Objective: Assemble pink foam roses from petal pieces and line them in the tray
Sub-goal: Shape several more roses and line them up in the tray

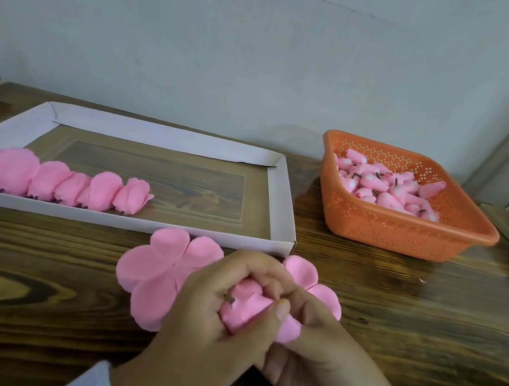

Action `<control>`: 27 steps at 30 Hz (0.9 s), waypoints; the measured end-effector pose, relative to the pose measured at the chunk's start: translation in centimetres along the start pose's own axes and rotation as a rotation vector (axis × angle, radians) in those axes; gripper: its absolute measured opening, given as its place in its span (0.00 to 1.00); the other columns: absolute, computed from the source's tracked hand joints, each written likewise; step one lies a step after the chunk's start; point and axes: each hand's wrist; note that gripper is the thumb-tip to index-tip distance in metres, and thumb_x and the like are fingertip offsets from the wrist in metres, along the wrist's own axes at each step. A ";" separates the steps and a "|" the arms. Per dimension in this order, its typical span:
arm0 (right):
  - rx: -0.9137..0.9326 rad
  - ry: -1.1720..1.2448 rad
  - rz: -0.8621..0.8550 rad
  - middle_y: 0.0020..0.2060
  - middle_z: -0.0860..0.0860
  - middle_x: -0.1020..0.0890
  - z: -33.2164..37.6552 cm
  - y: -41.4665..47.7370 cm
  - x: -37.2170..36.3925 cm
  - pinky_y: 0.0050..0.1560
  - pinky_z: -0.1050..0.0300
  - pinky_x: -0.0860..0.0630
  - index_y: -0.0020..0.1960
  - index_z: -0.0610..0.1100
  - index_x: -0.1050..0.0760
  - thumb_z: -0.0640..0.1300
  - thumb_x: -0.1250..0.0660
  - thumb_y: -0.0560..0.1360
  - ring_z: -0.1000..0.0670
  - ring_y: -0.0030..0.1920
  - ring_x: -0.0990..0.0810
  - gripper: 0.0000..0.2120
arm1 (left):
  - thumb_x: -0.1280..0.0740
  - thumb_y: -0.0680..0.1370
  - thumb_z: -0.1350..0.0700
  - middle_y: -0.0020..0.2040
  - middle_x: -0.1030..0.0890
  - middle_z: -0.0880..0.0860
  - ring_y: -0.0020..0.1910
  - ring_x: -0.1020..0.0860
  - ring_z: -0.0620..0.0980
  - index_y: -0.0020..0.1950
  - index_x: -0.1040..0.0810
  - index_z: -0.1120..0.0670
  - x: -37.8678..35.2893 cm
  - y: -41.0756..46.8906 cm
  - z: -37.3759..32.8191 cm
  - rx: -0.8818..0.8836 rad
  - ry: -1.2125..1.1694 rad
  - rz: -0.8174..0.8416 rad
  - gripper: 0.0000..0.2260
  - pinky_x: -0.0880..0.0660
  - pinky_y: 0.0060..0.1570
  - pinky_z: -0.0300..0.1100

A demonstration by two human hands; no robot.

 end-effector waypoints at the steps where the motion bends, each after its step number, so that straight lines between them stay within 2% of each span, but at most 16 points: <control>1: -0.009 0.042 0.002 0.60 0.36 0.23 0.1 0.0 0.0 0.62 0.49 0.25 0.64 0.33 0.28 0.38 0.25 0.69 0.41 0.60 0.22 0.26 | 0.33 0.72 0.57 0.43 0.19 0.43 0.45 0.19 0.44 0.47 0.23 0.46 0.0 0.0 0.0 0.000 0.018 -0.028 0.07 0.24 0.46 0.33; 3: -0.026 0.107 0.006 0.59 0.39 0.21 0.1 -0.1 0.1 0.59 0.52 0.23 0.66 0.35 0.29 0.32 0.30 0.72 0.46 0.57 0.19 0.23 | 0.34 0.72 0.55 0.46 0.19 0.40 0.48 0.19 0.41 0.48 0.24 0.46 0.0 0.0 -0.1 0.023 0.012 -0.073 0.06 0.26 0.47 0.29; 5: -0.025 0.131 0.006 0.57 0.39 0.20 0.2 -0.1 0.1 0.57 0.52 0.22 0.69 0.32 0.34 0.29 0.36 0.72 0.47 0.53 0.17 0.26 | 0.35 0.73 0.55 0.49 0.20 0.37 0.51 0.21 0.38 0.45 0.25 0.49 -0.1 0.2 -0.1 0.026 0.020 -0.102 0.03 0.28 0.48 0.26; 7: -0.003 0.065 -0.070 0.55 0.38 0.19 0.5 0.1 0.3 0.54 0.51 0.21 0.66 0.31 0.32 0.27 0.38 0.70 0.45 0.50 0.17 0.24 | 0.36 0.73 0.57 0.50 0.20 0.36 0.51 0.21 0.35 0.44 0.25 0.50 0.0 0.3 0.0 0.032 0.013 -0.120 0.02 0.28 0.46 0.23; 10: 0.154 -0.243 -0.386 0.51 0.38 0.18 0.9 -0.1 0.9 0.50 0.44 0.24 0.58 0.36 0.25 0.28 0.34 0.65 0.39 0.48 0.19 0.21 | 0.35 0.72 0.54 0.45 0.20 0.39 0.45 0.20 0.38 0.48 0.23 0.49 0.2 0.2 0.4 0.085 0.021 -0.152 0.06 0.27 0.40 0.24; 12: 0.361 -0.499 -0.530 0.48 0.43 0.17 1.3 -0.3 1.0 0.55 0.50 0.22 0.54 0.38 0.23 0.28 0.32 0.70 0.41 0.53 0.18 0.14 | 0.34 0.71 0.50 0.41 0.21 0.43 0.41 0.20 0.42 0.52 0.23 0.45 0.3 0.1 0.6 0.123 0.064 -0.142 0.10 0.26 0.40 0.28; 15: 0.627 -0.835 -0.451 0.49 0.52 0.18 1.3 -0.7 0.3 0.54 0.63 0.25 0.47 0.44 0.19 0.41 0.30 0.71 0.52 0.54 0.19 0.06 | 0.31 0.69 0.49 0.42 0.20 0.43 0.42 0.20 0.42 0.56 0.26 0.38 0.3 0.0 0.8 0.134 0.138 -0.046 0.16 0.23 0.40 0.33; 17: 0.639 -1.004 -0.373 0.53 0.58 0.20 0.6 -0.7 -0.3 0.58 0.65 0.28 0.45 0.52 0.18 0.48 0.30 0.69 0.54 0.60 0.22 0.06 | 0.29 0.68 0.51 0.47 0.19 0.42 0.46 0.19 0.41 0.58 0.26 0.39 0.0 -0.2 1.0 0.141 0.164 0.033 0.20 0.22 0.43 0.34; 19: 0.606 -1.106 -0.357 0.57 0.60 0.23 0.0 -0.6 -0.5 0.60 0.67 0.31 0.47 0.54 0.17 0.49 0.29 0.67 0.53 0.64 0.25 0.09 | 0.29 0.66 0.54 0.51 0.20 0.41 0.49 0.19 0.41 0.59 0.28 0.40 -0.3 -0.4 1.4 0.128 0.185 0.083 0.23 0.22 0.44 0.36; 23: 0.581 -1.133 -0.365 0.59 0.60 0.24 0.0 -0.5 -0.6 0.63 0.64 0.32 0.47 0.54 0.17 0.50 0.29 0.66 0.52 0.66 0.27 0.10 | 0.29 0.66 0.59 0.51 0.21 0.42 0.49 0.19 0.44 0.61 0.32 0.35 -0.3 -0.6 1.8 0.125 0.204 0.119 0.30 0.20 0.43 0.40; 27: 0.648 -1.178 -0.395 0.61 0.55 0.24 -0.1 -0.6 -0.8 0.63 0.58 0.30 0.44 0.55 0.18 0.50 0.29 0.67 0.51 0.65 0.25 0.07 | 0.29 0.66 0.59 0.52 0.24 0.41 0.49 0.20 0.43 0.63 0.36 0.31 -0.3 -0.6 1.6 0.099 0.239 0.146 0.33 0.22 0.44 0.34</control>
Point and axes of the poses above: each hand's wrist, its own y-axis towards the middle knuckle, its own x-axis out of the back of the hand, z = x × y
